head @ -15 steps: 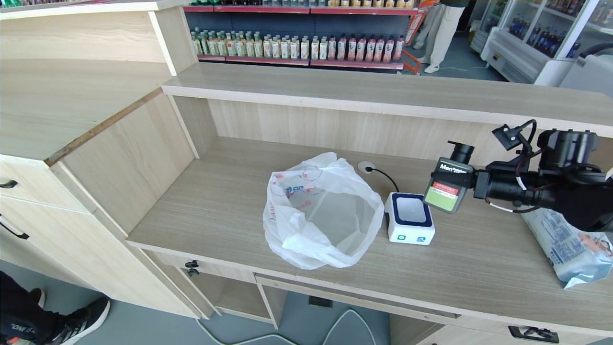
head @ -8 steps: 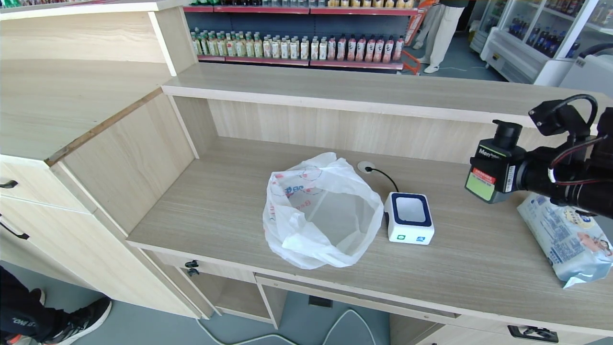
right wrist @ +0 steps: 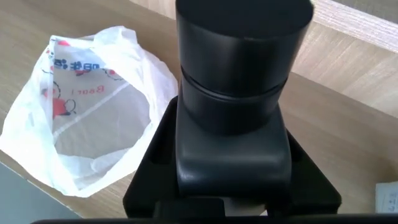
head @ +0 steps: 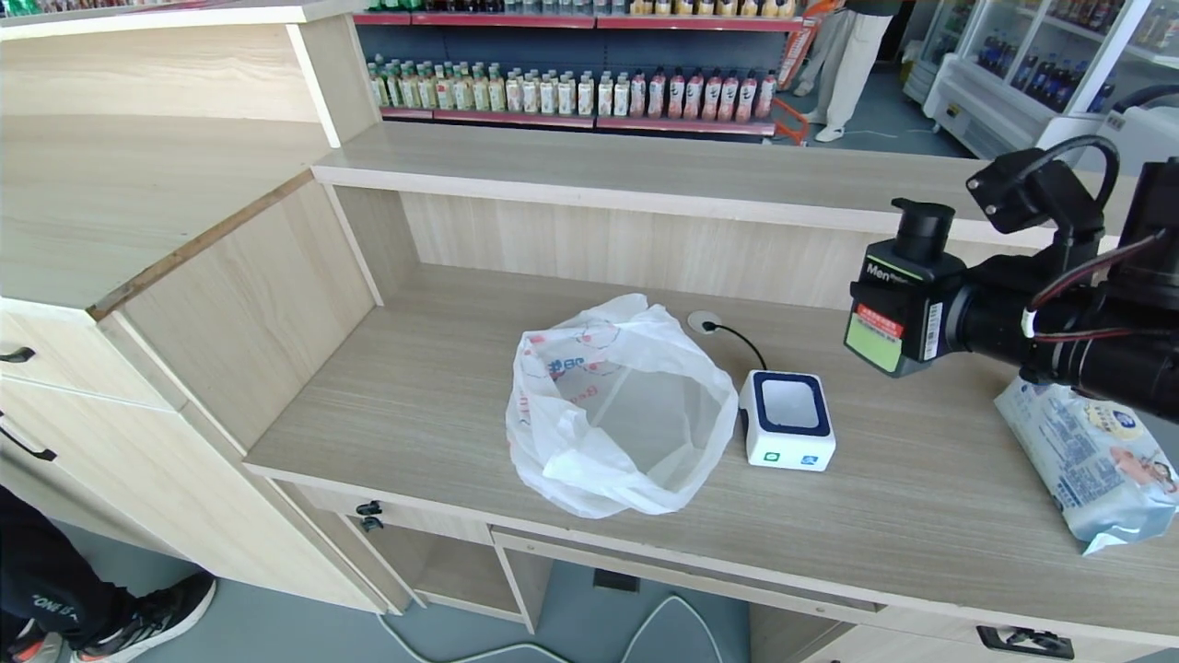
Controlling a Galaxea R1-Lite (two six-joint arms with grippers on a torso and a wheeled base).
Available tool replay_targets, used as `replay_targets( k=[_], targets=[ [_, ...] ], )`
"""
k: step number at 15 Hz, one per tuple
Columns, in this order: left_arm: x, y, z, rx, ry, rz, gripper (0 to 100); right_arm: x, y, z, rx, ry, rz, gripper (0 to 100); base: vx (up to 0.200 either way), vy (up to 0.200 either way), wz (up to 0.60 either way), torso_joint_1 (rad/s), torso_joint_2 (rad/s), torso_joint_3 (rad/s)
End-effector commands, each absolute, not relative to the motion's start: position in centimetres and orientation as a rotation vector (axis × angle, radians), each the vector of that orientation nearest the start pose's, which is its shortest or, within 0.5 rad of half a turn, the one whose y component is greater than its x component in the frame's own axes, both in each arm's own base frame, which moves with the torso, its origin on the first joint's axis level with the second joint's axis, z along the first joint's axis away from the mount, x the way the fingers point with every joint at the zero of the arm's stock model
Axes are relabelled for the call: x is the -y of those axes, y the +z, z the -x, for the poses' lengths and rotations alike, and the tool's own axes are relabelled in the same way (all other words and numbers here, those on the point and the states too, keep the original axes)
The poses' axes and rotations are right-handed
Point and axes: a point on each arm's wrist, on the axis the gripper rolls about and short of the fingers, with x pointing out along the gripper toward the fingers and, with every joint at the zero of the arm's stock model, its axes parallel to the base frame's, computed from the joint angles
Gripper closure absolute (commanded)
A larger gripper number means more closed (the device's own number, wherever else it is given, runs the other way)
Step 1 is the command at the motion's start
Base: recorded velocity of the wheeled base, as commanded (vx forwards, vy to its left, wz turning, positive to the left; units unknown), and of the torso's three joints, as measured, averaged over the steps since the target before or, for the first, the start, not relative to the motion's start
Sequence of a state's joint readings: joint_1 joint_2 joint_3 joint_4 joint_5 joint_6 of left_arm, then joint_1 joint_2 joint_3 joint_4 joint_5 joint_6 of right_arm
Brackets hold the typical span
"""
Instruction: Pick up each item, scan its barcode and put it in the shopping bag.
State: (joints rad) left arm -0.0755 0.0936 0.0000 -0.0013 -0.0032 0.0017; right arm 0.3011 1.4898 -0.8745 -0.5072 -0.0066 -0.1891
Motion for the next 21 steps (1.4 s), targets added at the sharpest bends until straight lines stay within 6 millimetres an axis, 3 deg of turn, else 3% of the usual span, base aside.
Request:
replay_targets(
  k=[1, 4, 9, 11, 13, 21],
  targets=[
    [-0.1, 7.7, 1.5, -0.093, -0.078, -0.005, 0, -8.0, 25.0, -25.2, -0.073, 0.314, 0.204, 100, 0.0, 0.0, 0.6, -0.007, -0.01, 0.007],
    [-0.1, 7.7, 1.5, -0.093, -0.078, -0.006, 0, -8.3, 24.4, -25.8, -0.093, 0.339, 0.203, 100, 0.0, 0.0, 0.6, 0.006, 0.01, 0.001],
    [-0.1, 7.7, 1.5, -0.093, -0.078, -0.005, 0, -6.2, 21.5, -29.7, -0.169, 0.543, 0.134, 100, 0.0, 0.0, 0.0, 0.0, 0.0, 0.0],
    [-0.1, 7.7, 1.5, -0.093, -0.078, -0.005, 0, -5.0, 18.5, -32.4, -0.2, 0.546, 0.121, 100, 0.0, 0.0, 0.0, 0.0, 0.0, 0.0],
    [-0.1, 7.7, 1.5, -0.093, -0.078, -0.006, 0, -4.2, 16.6, -33.7, -0.23, 0.539, 0.1, 100, 0.0, 0.0, 0.0, 0.0, 0.0, 0.0],
    [-0.1, 7.7, 1.5, -0.093, -0.078, -0.005, 0, -3.0, 13.1, -32.8, -0.314, 0.703, 0.052, 100, 0.0, 0.0, 0.0, 0.0, 0.0, 0.0]
  ],
)
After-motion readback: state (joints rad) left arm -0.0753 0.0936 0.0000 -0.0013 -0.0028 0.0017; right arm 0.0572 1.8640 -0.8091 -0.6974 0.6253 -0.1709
